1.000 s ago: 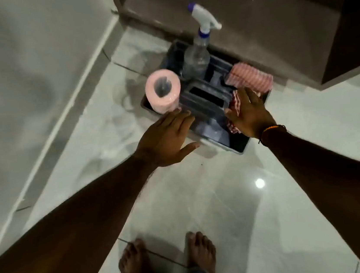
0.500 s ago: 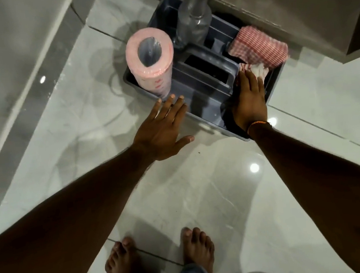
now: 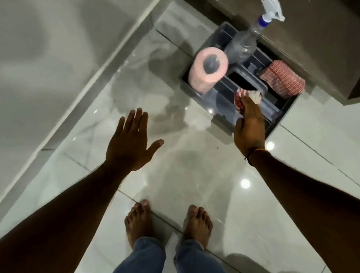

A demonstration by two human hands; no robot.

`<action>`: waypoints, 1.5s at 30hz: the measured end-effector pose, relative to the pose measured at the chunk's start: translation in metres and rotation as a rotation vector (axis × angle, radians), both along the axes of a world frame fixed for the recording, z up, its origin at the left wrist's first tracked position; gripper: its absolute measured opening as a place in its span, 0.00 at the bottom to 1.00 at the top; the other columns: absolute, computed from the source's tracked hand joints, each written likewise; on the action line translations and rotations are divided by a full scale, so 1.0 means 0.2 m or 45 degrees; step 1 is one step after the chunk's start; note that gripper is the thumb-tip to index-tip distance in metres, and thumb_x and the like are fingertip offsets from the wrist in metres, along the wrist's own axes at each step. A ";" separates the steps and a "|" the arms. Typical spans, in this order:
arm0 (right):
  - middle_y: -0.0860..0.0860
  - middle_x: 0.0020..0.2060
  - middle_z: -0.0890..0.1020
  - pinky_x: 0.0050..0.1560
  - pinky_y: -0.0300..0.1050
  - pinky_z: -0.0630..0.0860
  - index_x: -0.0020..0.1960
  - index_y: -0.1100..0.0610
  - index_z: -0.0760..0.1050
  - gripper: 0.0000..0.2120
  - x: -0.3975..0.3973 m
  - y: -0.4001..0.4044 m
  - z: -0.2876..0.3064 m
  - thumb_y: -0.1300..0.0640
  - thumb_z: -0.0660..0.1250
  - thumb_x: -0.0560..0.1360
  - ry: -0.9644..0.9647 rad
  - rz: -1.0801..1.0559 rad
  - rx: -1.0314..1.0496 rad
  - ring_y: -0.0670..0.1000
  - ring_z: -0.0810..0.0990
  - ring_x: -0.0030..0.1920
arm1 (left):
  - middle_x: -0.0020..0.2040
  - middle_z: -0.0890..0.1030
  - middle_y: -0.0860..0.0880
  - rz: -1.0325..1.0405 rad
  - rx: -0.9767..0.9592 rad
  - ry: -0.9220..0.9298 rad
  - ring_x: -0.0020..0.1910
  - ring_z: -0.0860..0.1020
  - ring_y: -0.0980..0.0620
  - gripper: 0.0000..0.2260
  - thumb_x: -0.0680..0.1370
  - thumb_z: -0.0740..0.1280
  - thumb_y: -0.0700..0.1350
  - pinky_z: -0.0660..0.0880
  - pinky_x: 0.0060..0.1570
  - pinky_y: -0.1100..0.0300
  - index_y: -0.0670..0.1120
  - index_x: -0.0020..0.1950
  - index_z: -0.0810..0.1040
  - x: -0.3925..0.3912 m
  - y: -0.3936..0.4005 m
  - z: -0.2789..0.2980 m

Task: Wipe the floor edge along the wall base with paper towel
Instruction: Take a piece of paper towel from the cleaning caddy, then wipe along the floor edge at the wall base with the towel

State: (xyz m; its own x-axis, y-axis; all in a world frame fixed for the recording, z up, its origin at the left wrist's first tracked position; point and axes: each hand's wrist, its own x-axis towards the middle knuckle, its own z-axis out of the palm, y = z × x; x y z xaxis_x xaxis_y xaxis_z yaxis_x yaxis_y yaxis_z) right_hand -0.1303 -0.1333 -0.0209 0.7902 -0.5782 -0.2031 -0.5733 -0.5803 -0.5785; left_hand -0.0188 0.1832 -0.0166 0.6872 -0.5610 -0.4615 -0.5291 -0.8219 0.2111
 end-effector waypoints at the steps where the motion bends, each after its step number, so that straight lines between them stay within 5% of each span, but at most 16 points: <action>1: 0.59 0.80 0.71 0.84 0.60 0.63 0.82 0.60 0.66 0.31 0.01 0.08 0.01 0.71 0.59 0.79 -0.016 0.033 0.029 0.61 0.67 0.82 | 0.87 0.47 0.41 0.061 0.003 0.009 0.87 0.45 0.43 0.44 0.81 0.45 0.71 0.45 0.85 0.46 0.40 0.86 0.46 -0.01 0.07 0.01; 6: 0.56 0.80 0.72 0.82 0.39 0.64 0.81 0.61 0.66 0.36 0.14 0.56 0.01 0.77 0.55 0.74 -0.144 0.427 0.195 0.55 0.70 0.80 | 0.87 0.48 0.41 0.408 -0.022 0.023 0.87 0.47 0.44 0.45 0.81 0.48 0.71 0.47 0.85 0.48 0.40 0.86 0.47 -0.10 0.51 -0.02; 10: 0.55 0.83 0.67 0.86 0.61 0.59 0.84 0.62 0.60 0.38 0.37 0.90 -0.19 0.75 0.54 0.74 -0.162 0.767 0.157 0.55 0.64 0.84 | 0.87 0.51 0.38 0.645 -0.003 -0.008 0.86 0.51 0.40 0.45 0.80 0.49 0.71 0.52 0.84 0.45 0.38 0.86 0.51 -0.17 0.87 -0.24; 17: 0.52 0.87 0.58 0.89 0.55 0.46 0.86 0.55 0.57 0.45 0.79 1.30 -0.77 0.78 0.53 0.72 -0.122 1.147 -0.068 0.58 0.53 0.88 | 0.86 0.53 0.36 0.730 0.006 -0.088 0.85 0.54 0.36 0.46 0.81 0.53 0.71 0.58 0.82 0.40 0.37 0.85 0.51 -0.26 1.16 -0.79; 21: 0.53 0.88 0.52 0.85 0.63 0.52 0.87 0.50 0.52 0.37 0.82 1.39 -1.01 0.66 0.54 0.80 -0.019 1.275 -0.279 0.67 0.49 0.86 | 0.86 0.51 0.35 0.780 0.042 -0.192 0.85 0.52 0.34 0.46 0.81 0.55 0.70 0.55 0.82 0.38 0.36 0.85 0.51 -0.23 1.15 -1.02; 26: 0.48 0.88 0.49 0.85 0.60 0.56 0.87 0.47 0.46 0.32 0.91 1.28 -1.07 0.53 0.54 0.87 -0.044 1.465 -0.363 0.63 0.50 0.87 | 0.86 0.50 0.35 0.980 -0.022 -0.295 0.86 0.48 0.36 0.46 0.80 0.55 0.70 0.46 0.84 0.40 0.37 0.85 0.50 -0.21 1.12 -1.12; 33: 0.50 0.88 0.50 0.87 0.62 0.51 0.88 0.49 0.46 0.31 1.37 0.82 -1.08 0.60 0.51 0.88 -0.087 1.163 -0.507 0.53 0.48 0.88 | 0.87 0.51 0.37 1.024 -0.031 -0.339 0.86 0.48 0.38 0.47 0.79 0.55 0.70 0.47 0.84 0.39 0.38 0.86 0.50 -0.18 1.08 -1.15; 38: 0.57 0.88 0.51 0.88 0.62 0.45 0.87 0.57 0.49 0.32 1.68 0.59 -1.02 0.59 0.49 0.83 0.000 0.822 -0.496 0.58 0.47 0.88 | 0.86 0.53 0.37 1.017 -0.071 -0.393 0.86 0.50 0.38 0.46 0.79 0.56 0.69 0.49 0.83 0.39 0.38 0.86 0.51 -0.17 1.07 -1.17; 41: 0.62 0.86 0.55 0.87 0.66 0.46 0.84 0.63 0.56 0.33 1.80 0.56 -1.03 0.56 0.49 0.80 0.070 0.804 -0.440 0.66 0.51 0.87 | 0.87 0.52 0.38 1.012 -0.060 -0.415 0.86 0.49 0.39 0.46 0.79 0.57 0.69 0.48 0.84 0.40 0.39 0.86 0.51 -0.16 1.09 -1.19; 45: 0.65 0.83 0.64 0.86 0.67 0.53 0.82 0.63 0.63 0.32 1.64 0.77 -1.08 0.65 0.54 0.77 -0.026 0.989 -0.505 0.69 0.61 0.83 | 0.87 0.52 0.37 0.998 -0.039 -0.430 0.86 0.50 0.38 0.46 0.79 0.57 0.69 0.48 0.84 0.41 0.39 0.86 0.51 -0.15 1.10 -1.20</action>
